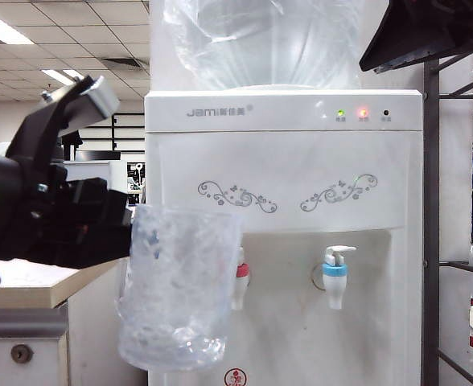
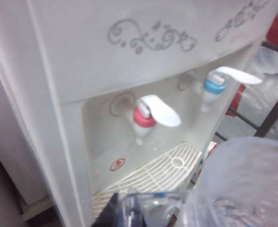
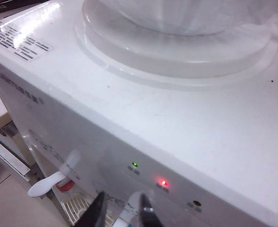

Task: Pick up the plastic mug from the left desk, go to the hot water outlet of the water dispenser, press the vertical switch to get some water, then put the mug back on the desk.

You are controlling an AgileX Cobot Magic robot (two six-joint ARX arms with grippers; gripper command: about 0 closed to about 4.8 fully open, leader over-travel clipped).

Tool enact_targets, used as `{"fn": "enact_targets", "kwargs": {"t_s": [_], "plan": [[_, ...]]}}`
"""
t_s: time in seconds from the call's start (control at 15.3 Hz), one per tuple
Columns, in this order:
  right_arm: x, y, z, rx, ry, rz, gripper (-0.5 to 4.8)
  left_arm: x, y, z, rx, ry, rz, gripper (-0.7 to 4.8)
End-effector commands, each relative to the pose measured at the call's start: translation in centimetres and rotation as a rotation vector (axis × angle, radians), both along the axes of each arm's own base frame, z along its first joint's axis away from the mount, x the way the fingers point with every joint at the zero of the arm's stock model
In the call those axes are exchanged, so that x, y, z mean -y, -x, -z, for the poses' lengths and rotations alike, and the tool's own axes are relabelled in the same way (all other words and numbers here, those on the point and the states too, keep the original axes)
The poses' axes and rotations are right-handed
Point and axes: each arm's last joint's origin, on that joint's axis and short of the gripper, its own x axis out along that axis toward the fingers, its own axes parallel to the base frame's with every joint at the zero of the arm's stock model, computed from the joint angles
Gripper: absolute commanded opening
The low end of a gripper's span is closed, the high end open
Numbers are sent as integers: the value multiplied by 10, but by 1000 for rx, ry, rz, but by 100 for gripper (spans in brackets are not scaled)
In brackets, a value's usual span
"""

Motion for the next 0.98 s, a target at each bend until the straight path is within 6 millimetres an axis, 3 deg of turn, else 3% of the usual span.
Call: {"fn": "enact_targets", "kwargs": {"t_s": [0.07,0.52,0.72,0.98], "plan": [[-1,-1,-2,15,-8,-2,94,5,-5,5,-57,49,-37,-5],[-7,-12,9,-26,12,-3,94,31,-38,28,-138,31,-159,-5],[-8,-14,12,-38,16,-6,94,37,-45,40,-197,-24,-152,-5],[-8,-15,12,-35,17,-3,94,42,-49,42,-223,-32,-130,-5]]}}
